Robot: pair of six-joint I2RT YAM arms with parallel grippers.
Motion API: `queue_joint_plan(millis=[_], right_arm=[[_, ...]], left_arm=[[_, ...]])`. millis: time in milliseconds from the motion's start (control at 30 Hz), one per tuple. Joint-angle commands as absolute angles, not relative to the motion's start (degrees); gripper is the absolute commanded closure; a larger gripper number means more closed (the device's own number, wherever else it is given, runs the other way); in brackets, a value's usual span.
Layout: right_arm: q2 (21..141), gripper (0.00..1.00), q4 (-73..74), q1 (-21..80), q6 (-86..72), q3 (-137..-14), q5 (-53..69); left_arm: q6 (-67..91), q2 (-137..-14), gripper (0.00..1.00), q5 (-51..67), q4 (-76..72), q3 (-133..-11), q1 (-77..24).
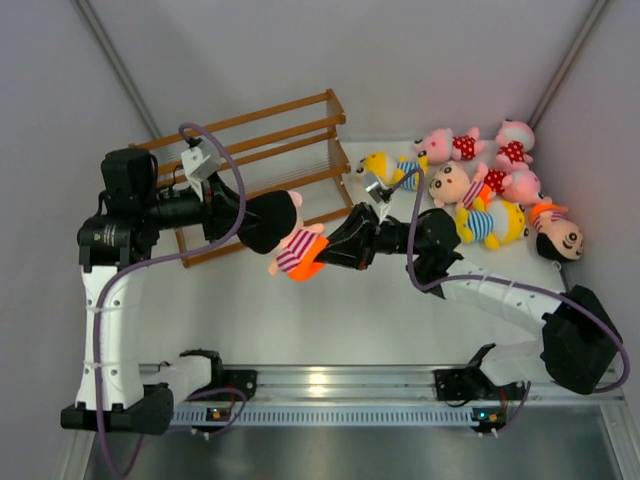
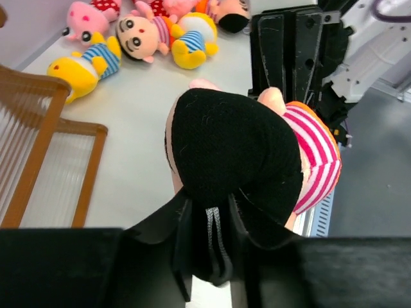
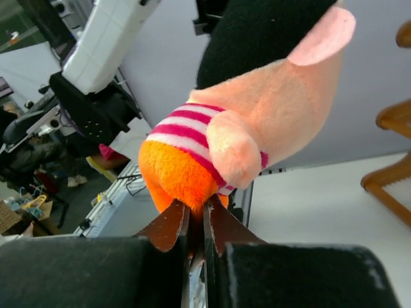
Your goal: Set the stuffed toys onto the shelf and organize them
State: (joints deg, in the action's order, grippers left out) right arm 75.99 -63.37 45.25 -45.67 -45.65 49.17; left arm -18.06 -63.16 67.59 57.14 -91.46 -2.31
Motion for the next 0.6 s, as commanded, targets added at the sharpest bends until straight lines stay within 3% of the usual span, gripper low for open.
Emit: queue_joint_plan(millis=[0,33,67,100,133,233,333,567], right_arm=[[71.4,1.0,-45.0,45.8,-36.5,-52.9,43.1],[70.2,1.0,-36.3,45.9,-27.0,-55.3,40.6],[68.9,1.0,-27.2,46.1,-21.4,-61.9,37.1],[68.9,1.0,-8.5,46.4,-16.0,-65.9,28.0],[69.4,1.0,-1.9,47.5,-8.1,-70.1,23.4],[74.6,1.0,18.9,47.5,1.8,-87.0,4.6],[84.3,1.0,30.4,47.4,10.7,-103.3,-11.3],[111.0,1.0,38.2,47.5,31.9,-136.3,-27.3]], left_arm=[[-17.3,-62.9,0.69,60.0,57.1,-94.1,-2.5],[-15.3,-63.0,0.35,56.5,57.0,-96.0,-2.5],[-14.0,-63.1,0.22,52.8,57.0,-97.1,-2.5],[-12.7,-63.3,0.07,42.6,57.0,-98.3,-2.5],[-10.7,-63.3,0.02,37.5,57.0,-100.8,-2.5],[-10.5,-62.8,0.02,18.2,57.0,-103.3,-2.5],[-12.7,-62.4,0.02,7.6,57.0,-104.2,-2.5],[-14.1,-62.1,0.02,1.6,57.0,-99.5,-2.5]])
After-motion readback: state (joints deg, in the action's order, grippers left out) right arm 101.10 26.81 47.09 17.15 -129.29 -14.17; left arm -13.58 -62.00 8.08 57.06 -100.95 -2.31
